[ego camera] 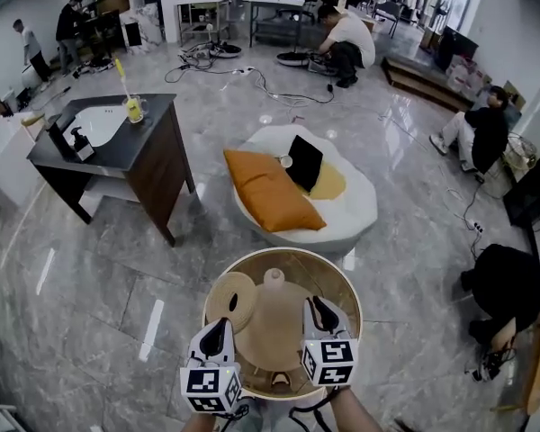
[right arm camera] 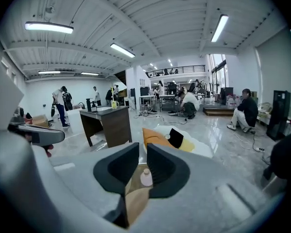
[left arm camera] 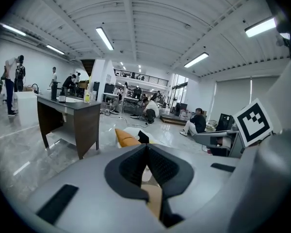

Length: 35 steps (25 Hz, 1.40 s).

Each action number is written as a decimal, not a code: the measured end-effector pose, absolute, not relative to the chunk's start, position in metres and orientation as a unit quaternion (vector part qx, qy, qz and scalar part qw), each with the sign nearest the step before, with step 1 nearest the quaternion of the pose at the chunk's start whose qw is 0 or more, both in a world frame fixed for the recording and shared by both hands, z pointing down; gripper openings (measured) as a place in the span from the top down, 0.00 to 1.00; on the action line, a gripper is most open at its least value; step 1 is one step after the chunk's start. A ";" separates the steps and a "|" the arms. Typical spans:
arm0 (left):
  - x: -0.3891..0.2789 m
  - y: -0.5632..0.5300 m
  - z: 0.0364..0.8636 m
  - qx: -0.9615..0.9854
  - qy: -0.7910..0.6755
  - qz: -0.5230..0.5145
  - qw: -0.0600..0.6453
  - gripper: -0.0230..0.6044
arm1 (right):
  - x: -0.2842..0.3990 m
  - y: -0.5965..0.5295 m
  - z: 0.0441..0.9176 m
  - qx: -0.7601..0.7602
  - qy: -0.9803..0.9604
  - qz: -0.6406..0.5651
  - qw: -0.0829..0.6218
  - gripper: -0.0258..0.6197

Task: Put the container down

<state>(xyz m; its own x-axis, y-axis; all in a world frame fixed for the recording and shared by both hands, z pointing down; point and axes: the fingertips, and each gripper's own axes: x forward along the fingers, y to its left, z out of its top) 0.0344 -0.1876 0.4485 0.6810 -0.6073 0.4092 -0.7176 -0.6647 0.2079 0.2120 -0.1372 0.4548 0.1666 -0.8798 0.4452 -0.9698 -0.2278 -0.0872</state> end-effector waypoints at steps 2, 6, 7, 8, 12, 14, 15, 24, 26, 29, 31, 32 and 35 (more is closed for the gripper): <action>0.037 -0.184 0.428 0.904 -0.363 0.147 0.171 0.97 | 0.216 -0.124 0.434 0.766 -0.603 0.200 0.103 0.89; 0.041 -0.180 0.387 0.916 -0.350 0.131 0.146 0.97 | 0.226 -0.099 0.395 0.784 -0.586 0.183 0.094 0.95; 0.041 -0.180 0.377 0.918 -0.349 0.127 0.139 0.97 | 0.229 -0.094 0.386 0.787 -0.584 0.178 0.092 0.95; 0.041 -0.182 0.368 0.920 -0.348 0.124 0.133 0.97 | 0.231 -0.090 0.376 0.790 -0.581 0.174 0.090 0.95; 0.037 -0.185 0.341 0.921 -0.350 0.115 0.125 0.97 | 0.238 -0.068 0.353 0.803 -0.562 0.172 0.099 0.95; 0.037 -0.185 0.331 0.922 -0.350 0.111 0.124 0.97 | 0.241 -0.055 0.349 0.807 -0.554 0.172 0.109 0.95; 0.038 -0.185 0.327 0.923 -0.349 0.110 0.122 0.97 | 0.243 -0.048 0.348 0.809 -0.550 0.173 0.111 0.95; 0.060 -0.179 0.299 0.930 -0.339 0.093 0.107 0.97 | 0.274 -0.008 0.340 0.826 -0.521 0.179 0.115 0.95; 0.062 -0.178 0.298 0.930 -0.339 0.093 0.108 0.97 | 0.275 -0.007 0.332 0.829 -0.520 0.167 0.120 0.95; 0.065 -0.176 0.300 0.930 -0.337 0.091 0.111 0.97 | 0.277 -0.009 0.323 0.832 -0.519 0.147 0.131 0.95; 0.067 -0.176 0.301 0.931 -0.337 0.086 0.113 0.97 | 0.278 -0.012 0.322 0.831 -0.521 0.143 0.132 0.95; 0.068 -0.176 0.300 0.931 -0.336 0.083 0.113 0.97 | 0.278 -0.013 0.322 0.831 -0.521 0.143 0.132 0.95; 0.069 -0.175 0.295 0.932 -0.336 0.076 0.110 0.97 | 0.281 -0.015 0.319 0.832 -0.520 0.142 0.131 0.95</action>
